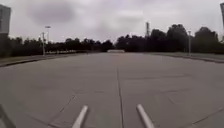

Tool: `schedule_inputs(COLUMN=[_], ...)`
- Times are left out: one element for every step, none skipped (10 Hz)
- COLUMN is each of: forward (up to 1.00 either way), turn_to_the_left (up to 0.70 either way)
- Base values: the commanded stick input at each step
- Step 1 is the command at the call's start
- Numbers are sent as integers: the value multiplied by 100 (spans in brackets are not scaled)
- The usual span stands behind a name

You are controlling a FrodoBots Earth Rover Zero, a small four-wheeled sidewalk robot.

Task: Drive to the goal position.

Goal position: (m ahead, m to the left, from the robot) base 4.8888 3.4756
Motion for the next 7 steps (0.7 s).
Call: schedule_inputs(forward=[100,100,100,100,100,100,100], turn_to_the_left=[-27,-1,0,0,0,0,0])
